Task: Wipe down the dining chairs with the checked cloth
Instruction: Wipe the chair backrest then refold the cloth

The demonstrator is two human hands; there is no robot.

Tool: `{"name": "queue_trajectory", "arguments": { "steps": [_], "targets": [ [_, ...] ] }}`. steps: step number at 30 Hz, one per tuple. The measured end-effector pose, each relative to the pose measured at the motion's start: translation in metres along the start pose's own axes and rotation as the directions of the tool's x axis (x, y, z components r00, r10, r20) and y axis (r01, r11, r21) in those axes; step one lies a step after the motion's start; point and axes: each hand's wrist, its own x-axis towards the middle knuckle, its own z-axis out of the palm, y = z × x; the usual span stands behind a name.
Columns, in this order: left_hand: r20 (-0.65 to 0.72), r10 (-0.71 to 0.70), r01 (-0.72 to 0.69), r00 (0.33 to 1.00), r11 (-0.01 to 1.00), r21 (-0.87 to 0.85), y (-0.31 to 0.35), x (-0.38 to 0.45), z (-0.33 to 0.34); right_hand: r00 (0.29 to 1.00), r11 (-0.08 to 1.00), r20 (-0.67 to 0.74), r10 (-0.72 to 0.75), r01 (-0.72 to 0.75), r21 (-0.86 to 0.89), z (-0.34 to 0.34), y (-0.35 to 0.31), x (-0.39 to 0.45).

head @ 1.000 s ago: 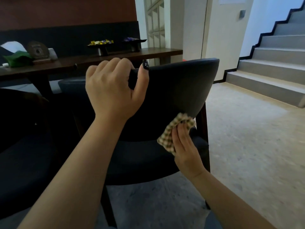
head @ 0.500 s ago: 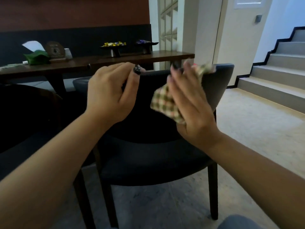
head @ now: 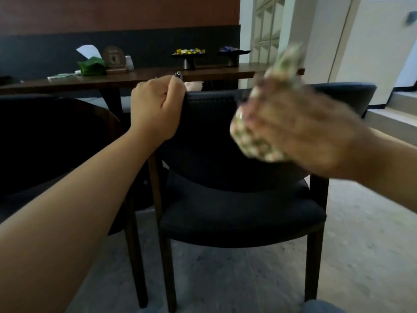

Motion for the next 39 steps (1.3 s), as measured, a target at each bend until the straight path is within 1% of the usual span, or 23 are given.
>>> {"name": "queue_trajectory", "arguments": {
  "steps": [1, 3, 5, 6, 7, 8, 9, 11, 14, 16, 18, 19, 21, 23, 24, 26, 28, 29, 31, 32, 35, 38, 39],
  "targets": [
    [-0.002, 0.000, 0.000, 1.000, 1.000, -0.004, 0.001, -0.001, 0.000, 0.999, 0.996, -0.036, 0.039, -0.041, -0.076, 0.001, 0.008, 0.002],
    [0.001, -0.016, 0.016, 1.000, 1.000, -0.014, 0.001, -0.003, 0.000, 0.998, 0.996, -0.020, 0.056, -0.058, -0.063, 0.013, 0.004, -0.004],
    [0.022, -0.036, 0.036, 0.999, 0.999, -0.015, 0.001, -0.003, -0.001, 0.990, 0.997, 0.131, -0.058, 0.051, 0.054, 0.031, -0.017, -0.027],
    [0.030, -0.043, 0.043, 0.999, 0.999, -0.013, 0.001, -0.002, -0.002, 0.953, 0.981, 0.246, -0.178, 0.152, 0.120, 0.039, -0.028, -0.041],
    [0.035, -0.048, 0.048, 0.998, 0.999, -0.016, 0.001, -0.002, -0.002, 0.875, 0.950, 0.376, -0.307, 0.259, 0.173, 0.046, -0.038, -0.055],
    [0.035, -0.048, 0.049, 0.998, 0.999, -0.023, 0.003, -0.002, -0.002, 0.785, 0.922, 0.485, -0.386, 0.332, 0.198, 0.049, -0.045, -0.065],
    [0.032, -0.045, 0.046, 0.998, 0.999, -0.029, 0.003, -0.002, -0.002, 0.737, 0.910, 0.536, -0.412, 0.363, 0.201, 0.050, -0.047, -0.070],
    [0.022, -0.044, 0.045, 0.999, 0.999, -0.031, 0.003, -0.002, -0.001, 0.789, 0.916, 0.467, -0.400, 0.337, 0.216, 0.049, -0.043, -0.060],
    [-0.008, -0.044, 0.043, 0.999, 0.998, -0.045, 0.002, -0.002, 0.001, 0.962, 0.968, 0.171, -0.213, 0.184, 0.168, 0.037, -0.014, -0.013],
    [-0.041, -0.036, 0.035, 0.999, 0.999, -0.038, 0.003, -0.003, 0.003, 0.997, 0.997, 0.021, -0.072, 0.072, -0.007, 0.026, 0.002, 0.013],
    [-0.057, -0.034, 0.032, 0.998, 0.999, -0.029, 0.002, -0.004, 0.004, 0.998, 0.993, -0.053, 0.023, -0.029, -0.114, 0.028, 0.000, 0.020],
    [-0.047, -0.035, 0.033, 0.998, 0.999, -0.036, 0.002, -0.004, 0.003, 0.999, 0.994, -0.038, 0.020, -0.024, -0.105, 0.034, -0.010, 0.017],
    [-0.013, -0.033, 0.033, 0.999, 0.998, -0.053, 0.002, -0.003, 0.002, 0.989, 0.995, 0.119, -0.086, 0.091, -0.033, 0.050, -0.036, -0.003],
    [0.014, -0.030, 0.031, 0.999, 0.998, -0.054, 0.003, -0.003, 0.000, 0.932, 0.974, 0.284, -0.224, 0.226, 0.027, 0.063, -0.059, -0.022],
    [0.021, -0.031, 0.032, 0.999, 0.998, -0.051, 0.003, -0.003, 0.000, 0.917, 0.970, 0.317, -0.243, 0.237, 0.060, 0.065, -0.065, -0.025],
    [0.049, -0.052, 0.054, 0.997, 0.998, -0.025, 0.003, -0.004, -0.003, 0.938, 0.972, 0.316, -0.138, 0.067, 0.226, 0.056, -0.070, -0.015],
    [0.110, -0.108, 0.110, 0.988, 0.994, -0.006, 0.005, -0.003, -0.008, 0.945, 0.864, 0.313, 0.096, -0.235, 0.445, 0.034, -0.070, 0.009],
    [0.150, -0.146, 0.152, 0.978, 0.988, -0.029, 0.006, -0.002, -0.009, 0.920, 0.735, 0.307, 0.245, -0.382, 0.559, 0.020, -0.067, 0.022],
    [0.179, -0.239, 0.274, 0.954, 0.939, -0.207, 0.015, -0.006, -0.014, 0.794, 0.408, 0.363, 0.488, -0.575, 0.709, -0.004, -0.055, 0.046],
    [0.166, -0.285, 0.326, 0.944, 0.884, -0.334, 0.022, -0.013, -0.018, 0.723, 0.301, 0.395, 0.566, -0.628, 0.718, -0.012, -0.046, 0.055],
    [0.156, -0.350, 0.366, 0.924, 0.689, -0.625, 0.045, -0.041, -0.036, 0.602, 0.190, 0.462, 0.651, -0.719, 0.669, -0.023, -0.028, 0.076],
    [0.257, -0.334, 0.385, 0.907, 0.406, -0.829, 0.071, -0.072, -0.046, 0.589, 0.176, 0.456, 0.666, -0.719, 0.672, -0.029, -0.022, 0.091],
    [0.264, -0.349, 0.388, 0.899, 0.354, -0.851, 0.079, -0.079, -0.047, 0.595, 0.194, 0.445, 0.669, -0.718, 0.669, -0.030, -0.021, 0.096]
  ]
}}
